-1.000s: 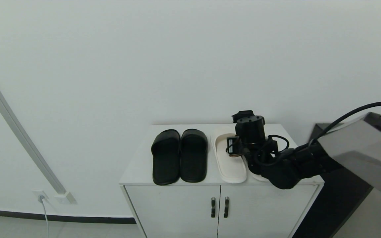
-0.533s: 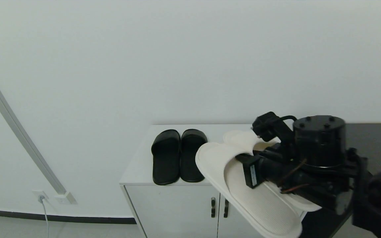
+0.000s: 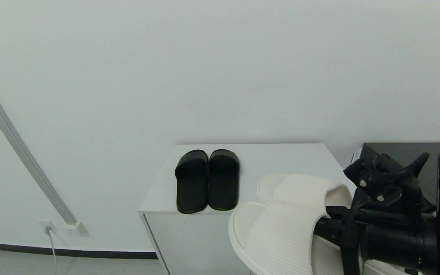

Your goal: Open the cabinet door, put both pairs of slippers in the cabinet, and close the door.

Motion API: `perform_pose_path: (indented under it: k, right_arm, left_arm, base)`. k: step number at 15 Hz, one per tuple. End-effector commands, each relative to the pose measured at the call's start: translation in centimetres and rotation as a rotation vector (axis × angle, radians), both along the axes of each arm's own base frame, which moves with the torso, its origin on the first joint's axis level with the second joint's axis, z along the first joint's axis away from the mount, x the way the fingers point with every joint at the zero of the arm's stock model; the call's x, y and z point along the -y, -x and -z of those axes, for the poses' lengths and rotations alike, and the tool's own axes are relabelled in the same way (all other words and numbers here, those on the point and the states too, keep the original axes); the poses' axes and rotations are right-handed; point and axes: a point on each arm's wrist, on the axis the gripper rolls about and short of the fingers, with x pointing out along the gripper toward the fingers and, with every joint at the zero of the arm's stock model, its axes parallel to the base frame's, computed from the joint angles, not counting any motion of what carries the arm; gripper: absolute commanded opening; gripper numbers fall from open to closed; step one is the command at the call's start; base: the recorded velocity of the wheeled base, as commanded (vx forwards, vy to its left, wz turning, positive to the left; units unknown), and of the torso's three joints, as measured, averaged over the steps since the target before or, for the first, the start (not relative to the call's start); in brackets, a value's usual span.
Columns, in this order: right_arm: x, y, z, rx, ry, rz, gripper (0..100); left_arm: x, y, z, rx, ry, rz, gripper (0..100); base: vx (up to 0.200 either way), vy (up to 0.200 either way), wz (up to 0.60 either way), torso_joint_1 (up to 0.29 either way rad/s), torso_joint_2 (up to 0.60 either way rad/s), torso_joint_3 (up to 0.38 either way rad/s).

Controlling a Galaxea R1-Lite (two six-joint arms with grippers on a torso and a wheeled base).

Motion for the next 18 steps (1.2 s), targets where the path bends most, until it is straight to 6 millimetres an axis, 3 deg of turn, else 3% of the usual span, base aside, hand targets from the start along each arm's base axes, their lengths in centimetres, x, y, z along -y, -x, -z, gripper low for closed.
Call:
perform_pose_path:
  k: [1,4,11,18]
  right_arm:
    - [-0.44,-0.35,0.54,-0.016,0.017,0.001,0]
    - [-0.97,-0.86,0.98,-0.015,0.015,0.005,0]
    - [-1.03,-0.91,1.32,-0.022,0.024,0.005,0]
    - [-0.98,-0.99,1.52,-0.032,0.025,0.006,0]
  left_arm:
    - [0.0,-0.01,0.0,-0.002,0.0,0.0,0]
    - [0.0,-0.01,0.0,-0.002,0.0,0.0,0]
    - [0.0,-0.01,-0.01,0.0,0.0,0.0,0]
    - [0.0,-0.01,0.0,-0.002,0.003,0.0,0]
  base:
    - [0.0,0.0,0.0,0.0,0.0,0.0]
    - [0.0,0.0,0.0,0.0,0.0,0.0]
    - [-0.2,0.0,0.0,0.005,0.0,0.002]
    - [0.0,0.0,0.0,0.0,0.0,0.0]
